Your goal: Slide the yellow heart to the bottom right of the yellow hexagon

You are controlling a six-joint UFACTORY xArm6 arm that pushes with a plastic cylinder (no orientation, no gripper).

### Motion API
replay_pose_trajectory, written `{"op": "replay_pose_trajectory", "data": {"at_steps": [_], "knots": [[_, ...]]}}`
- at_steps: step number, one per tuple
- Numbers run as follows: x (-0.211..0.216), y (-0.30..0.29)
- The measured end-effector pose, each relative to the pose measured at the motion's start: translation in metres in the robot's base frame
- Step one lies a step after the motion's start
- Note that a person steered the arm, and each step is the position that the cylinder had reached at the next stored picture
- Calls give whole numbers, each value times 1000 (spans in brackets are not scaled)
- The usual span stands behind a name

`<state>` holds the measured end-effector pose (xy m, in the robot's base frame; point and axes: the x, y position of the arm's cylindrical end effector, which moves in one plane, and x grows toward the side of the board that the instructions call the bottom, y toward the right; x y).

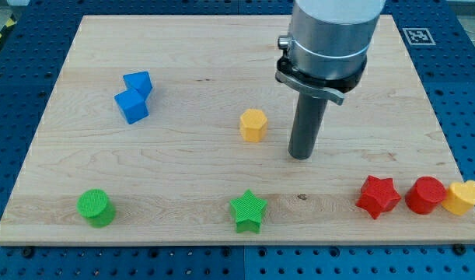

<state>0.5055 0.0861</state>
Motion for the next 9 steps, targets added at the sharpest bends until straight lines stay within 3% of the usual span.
{"op": "replay_pose_trajectory", "data": {"at_steps": [1,6,9], "knots": [[2,0],[92,43],[112,121]]}}
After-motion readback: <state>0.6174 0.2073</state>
